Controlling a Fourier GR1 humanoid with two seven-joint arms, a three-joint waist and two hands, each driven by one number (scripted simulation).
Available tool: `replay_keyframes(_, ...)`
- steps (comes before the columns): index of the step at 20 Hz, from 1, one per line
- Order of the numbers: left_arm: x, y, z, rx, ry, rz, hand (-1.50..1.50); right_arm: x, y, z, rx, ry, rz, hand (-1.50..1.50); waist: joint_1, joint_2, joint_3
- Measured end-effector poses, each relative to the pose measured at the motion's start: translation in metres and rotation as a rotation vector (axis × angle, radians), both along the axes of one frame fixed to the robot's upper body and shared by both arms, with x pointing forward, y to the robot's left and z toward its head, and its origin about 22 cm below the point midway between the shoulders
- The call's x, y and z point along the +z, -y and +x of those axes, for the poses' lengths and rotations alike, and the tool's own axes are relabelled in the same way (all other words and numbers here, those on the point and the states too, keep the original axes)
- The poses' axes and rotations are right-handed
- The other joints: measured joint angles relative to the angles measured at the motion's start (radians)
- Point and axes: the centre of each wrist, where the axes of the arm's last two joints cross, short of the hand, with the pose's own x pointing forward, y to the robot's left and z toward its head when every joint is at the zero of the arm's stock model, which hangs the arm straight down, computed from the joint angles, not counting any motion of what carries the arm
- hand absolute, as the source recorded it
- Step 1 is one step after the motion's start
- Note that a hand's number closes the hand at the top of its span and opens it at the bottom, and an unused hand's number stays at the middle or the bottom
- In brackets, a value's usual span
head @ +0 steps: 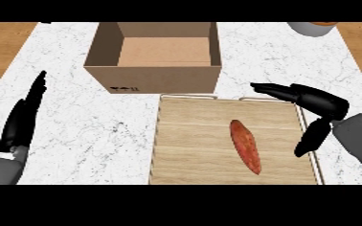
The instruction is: Pick the sweet potato from the tray and place it in the cardboard box
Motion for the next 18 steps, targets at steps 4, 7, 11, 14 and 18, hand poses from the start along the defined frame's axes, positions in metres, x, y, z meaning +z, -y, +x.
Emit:
replay_keyframes(4, -0.002, -0.003, 0.0, 0.001, 0.001, 0.011, 0.0, 0.021, -0.013, 0.017, 0.087, 0.049, -0.173, -1.5, -0.003, -0.002, -0.001)
replay_keyframes(7, -0.002, -0.002, 0.002, 0.006, 0.0, 0.008, 0.0, 0.028, -0.033, 0.027, 0.147, 0.068, -0.306, -1.5, -0.003, -0.003, -0.002)
replay_keyframes(11, -0.003, -0.002, 0.001, 0.016, -0.003, 0.007, 0.0, 0.028, -0.059, 0.031, 0.22, 0.071, -0.45, -1.5, -0.012, -0.006, -0.002)
replay_keyframes(14, -0.001, -0.007, 0.001, 0.023, -0.009, 0.01, 0.0, 0.025, -0.079, 0.03, 0.257, 0.053, -0.514, -1.5, -0.02, -0.008, -0.002)
replay_keyframes(18, -0.003, -0.009, -0.004, 0.031, -0.009, 0.006, 0.0, 0.017, -0.101, 0.024, 0.282, 0.055, -0.576, -1.5, -0.026, -0.01, -0.002)
